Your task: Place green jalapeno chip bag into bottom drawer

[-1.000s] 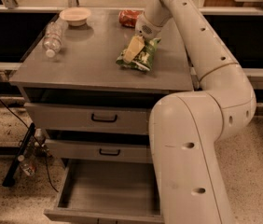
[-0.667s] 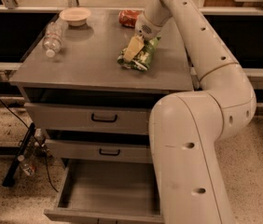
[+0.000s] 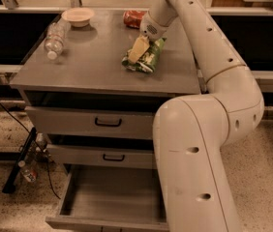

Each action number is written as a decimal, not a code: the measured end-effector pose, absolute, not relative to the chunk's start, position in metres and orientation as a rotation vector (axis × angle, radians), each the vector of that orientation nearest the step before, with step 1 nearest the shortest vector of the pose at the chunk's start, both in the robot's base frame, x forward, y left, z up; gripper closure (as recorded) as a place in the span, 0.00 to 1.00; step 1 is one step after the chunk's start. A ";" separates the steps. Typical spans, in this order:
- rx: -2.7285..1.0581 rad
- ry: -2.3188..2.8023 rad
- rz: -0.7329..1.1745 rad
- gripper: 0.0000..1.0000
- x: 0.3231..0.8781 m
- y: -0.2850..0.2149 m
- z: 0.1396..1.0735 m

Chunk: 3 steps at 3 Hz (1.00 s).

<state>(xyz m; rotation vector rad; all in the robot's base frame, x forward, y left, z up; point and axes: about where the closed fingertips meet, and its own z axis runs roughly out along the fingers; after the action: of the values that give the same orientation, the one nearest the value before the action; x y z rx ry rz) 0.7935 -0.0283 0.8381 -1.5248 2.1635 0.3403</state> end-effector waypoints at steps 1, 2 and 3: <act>-1.463 2.162 0.300 1.00 0.788 -0.056 0.867; -1.362 2.162 0.218 1.00 0.778 -0.097 0.909; -1.255 2.139 0.140 1.00 0.760 -0.126 0.946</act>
Offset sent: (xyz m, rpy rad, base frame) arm -0.0855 -0.1178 0.1139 -0.0102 -0.2078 -0.2429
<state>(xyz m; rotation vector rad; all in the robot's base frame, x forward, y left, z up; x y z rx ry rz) 0.7596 -0.1262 0.9464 -1.2554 2.1389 0.1401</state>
